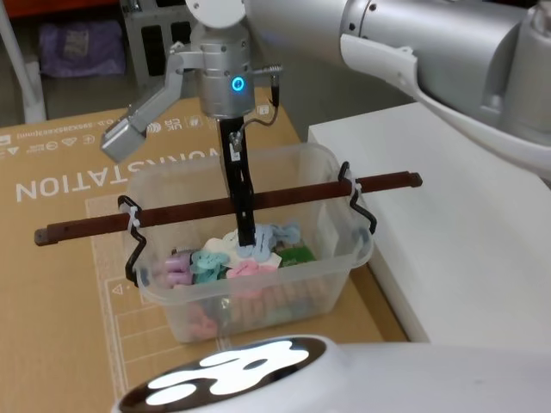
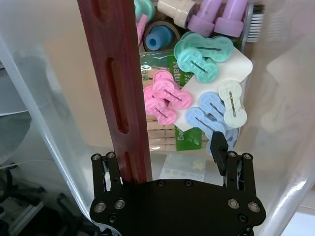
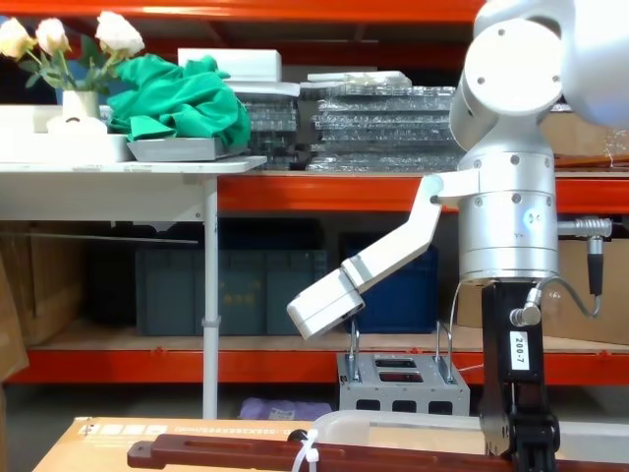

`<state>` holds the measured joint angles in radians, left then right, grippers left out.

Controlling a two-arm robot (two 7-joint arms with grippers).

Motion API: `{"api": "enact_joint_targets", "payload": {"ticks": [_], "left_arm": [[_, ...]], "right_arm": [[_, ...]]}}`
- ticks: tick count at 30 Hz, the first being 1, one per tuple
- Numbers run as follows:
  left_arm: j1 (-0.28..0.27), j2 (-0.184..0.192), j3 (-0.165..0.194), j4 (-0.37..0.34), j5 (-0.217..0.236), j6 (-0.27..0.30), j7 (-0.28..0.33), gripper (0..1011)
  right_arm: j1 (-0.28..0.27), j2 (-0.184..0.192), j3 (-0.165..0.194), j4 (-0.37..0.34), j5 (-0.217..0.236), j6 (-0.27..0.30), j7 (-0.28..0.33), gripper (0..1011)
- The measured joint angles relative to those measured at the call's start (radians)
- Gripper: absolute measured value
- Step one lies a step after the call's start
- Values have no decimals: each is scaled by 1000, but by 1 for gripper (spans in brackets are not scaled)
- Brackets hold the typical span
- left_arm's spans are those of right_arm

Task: Use one hand to grasp the basket and place it at the designated location.

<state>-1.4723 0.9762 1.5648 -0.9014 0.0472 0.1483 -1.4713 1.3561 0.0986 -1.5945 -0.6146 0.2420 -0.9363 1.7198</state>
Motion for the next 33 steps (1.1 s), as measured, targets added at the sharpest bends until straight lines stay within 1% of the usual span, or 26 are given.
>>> {"api": "enact_joint_targets", "payload": {"ticks": [4,11,17,33], "left_arm": [[0,0,0,0,0,0,0,0],[0,0,0,0,0,0,0,0],[0,0,0,0,0,0,0,0],[0,0,0,0,0,0,0,0]], "right_arm": [[-3,-18,5,41,-7,-13,2,1001],[-3,-15,4,33,-10,-13,2,1001],[-2,-13,3,28,-11,-10,1,950],[-1,-10,2,23,-13,-7,-1,866]]}}
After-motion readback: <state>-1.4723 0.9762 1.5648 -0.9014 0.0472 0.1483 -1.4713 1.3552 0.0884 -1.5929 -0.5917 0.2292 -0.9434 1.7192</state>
